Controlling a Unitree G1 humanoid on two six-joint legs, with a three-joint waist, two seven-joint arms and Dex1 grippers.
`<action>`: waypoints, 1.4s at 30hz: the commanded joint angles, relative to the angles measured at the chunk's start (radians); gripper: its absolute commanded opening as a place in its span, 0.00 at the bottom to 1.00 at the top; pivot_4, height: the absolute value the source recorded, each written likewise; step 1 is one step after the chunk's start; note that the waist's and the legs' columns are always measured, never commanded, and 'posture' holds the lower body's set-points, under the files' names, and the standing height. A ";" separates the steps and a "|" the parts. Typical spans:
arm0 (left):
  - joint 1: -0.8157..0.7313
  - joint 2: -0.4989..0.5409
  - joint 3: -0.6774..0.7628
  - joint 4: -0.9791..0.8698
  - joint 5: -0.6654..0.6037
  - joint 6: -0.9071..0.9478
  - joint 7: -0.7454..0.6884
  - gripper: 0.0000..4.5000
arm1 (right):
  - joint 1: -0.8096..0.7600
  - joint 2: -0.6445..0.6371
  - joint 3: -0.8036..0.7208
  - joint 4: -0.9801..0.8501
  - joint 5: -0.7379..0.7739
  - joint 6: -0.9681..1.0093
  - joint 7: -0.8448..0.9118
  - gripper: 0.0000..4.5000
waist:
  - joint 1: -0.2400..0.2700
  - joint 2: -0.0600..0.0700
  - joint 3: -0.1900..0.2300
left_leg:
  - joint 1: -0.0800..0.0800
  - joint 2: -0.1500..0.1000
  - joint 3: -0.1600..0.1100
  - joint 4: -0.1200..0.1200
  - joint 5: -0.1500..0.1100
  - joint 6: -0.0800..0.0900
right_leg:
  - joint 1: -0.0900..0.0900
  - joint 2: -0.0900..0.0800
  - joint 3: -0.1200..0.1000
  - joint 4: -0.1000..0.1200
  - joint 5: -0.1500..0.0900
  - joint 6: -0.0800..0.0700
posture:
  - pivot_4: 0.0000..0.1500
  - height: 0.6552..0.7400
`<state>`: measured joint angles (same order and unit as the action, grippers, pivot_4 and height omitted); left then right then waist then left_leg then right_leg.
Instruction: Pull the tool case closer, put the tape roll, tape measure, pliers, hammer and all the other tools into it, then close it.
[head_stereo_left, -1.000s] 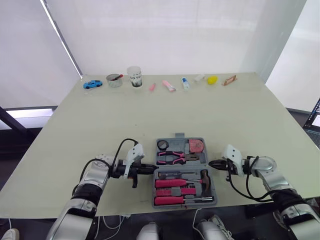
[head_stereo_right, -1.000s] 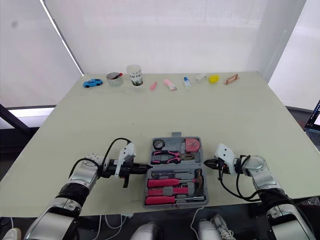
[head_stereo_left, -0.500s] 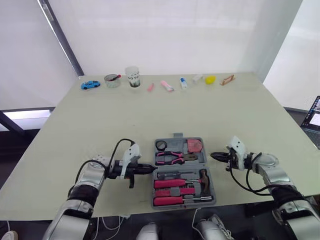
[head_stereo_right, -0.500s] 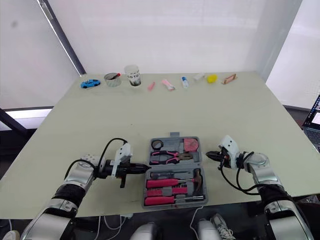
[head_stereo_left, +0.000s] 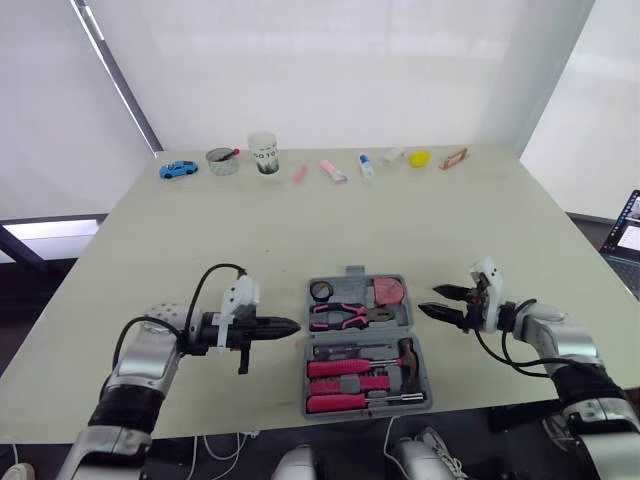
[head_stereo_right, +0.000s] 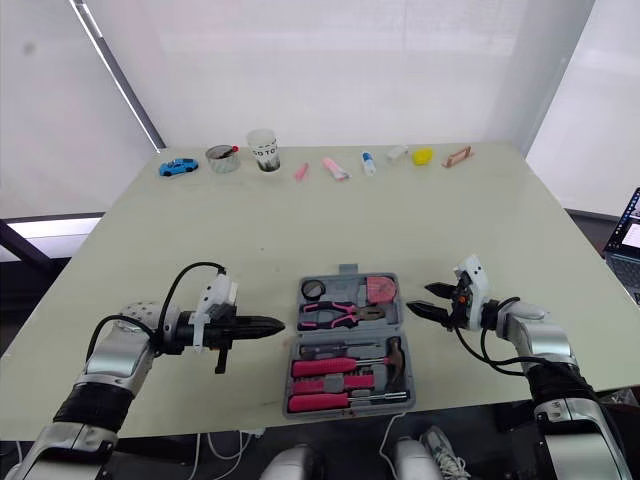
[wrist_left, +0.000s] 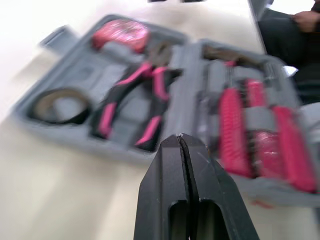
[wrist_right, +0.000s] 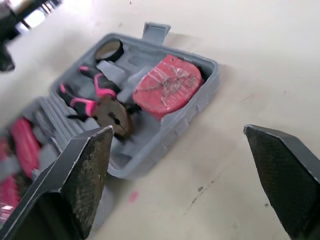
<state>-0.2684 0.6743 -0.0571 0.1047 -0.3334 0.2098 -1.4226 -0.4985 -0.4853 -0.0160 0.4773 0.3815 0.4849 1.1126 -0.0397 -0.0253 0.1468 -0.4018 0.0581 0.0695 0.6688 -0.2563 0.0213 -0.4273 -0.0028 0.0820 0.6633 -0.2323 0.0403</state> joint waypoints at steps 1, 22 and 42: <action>0.038 0.010 -0.061 -0.144 -0.014 0.050 0.000 0.00 | -0.057 -0.017 0.001 -0.016 0.023 0.086 0.029 1.00 | -0.001 0.000 0.000 | 0.000 0.000 0.000 0.000 0.000 0.000 | 0.000 0.000 0.000 0.000 0.000 0.000 | 1.00 1.00; 0.039 -0.026 -0.324 0.025 0.265 -0.164 0.100 0.00 | -0.420 0.116 0.072 0.571 -0.163 0.065 0.018 1.00 | 0.000 0.002 -0.001 | 0.001 0.000 0.002 -0.001 0.000 0.000 | 0.000 0.000 0.001 0.000 0.000 0.000 | 1.00 1.00; 0.069 -0.023 -0.337 0.030 0.277 -0.173 0.117 0.00 | -0.515 0.227 -0.043 0.764 -0.173 0.003 0.141 1.00 | -0.003 0.004 -0.002 | 0.002 0.000 0.001 0.000 0.000 0.000 | 0.001 0.000 0.001 0.000 0.000 0.000 | 1.00 1.00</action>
<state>-0.2300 0.6459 -0.3539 0.1011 -0.1103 0.0084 -1.3285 -0.9736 -0.2816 -0.0492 1.2454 0.1992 0.4969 1.1950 -0.0427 -0.0210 0.1447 -0.3999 0.0576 0.0711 0.6684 -0.2563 0.0214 -0.4267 -0.0026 0.0834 0.6633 -0.2322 0.0404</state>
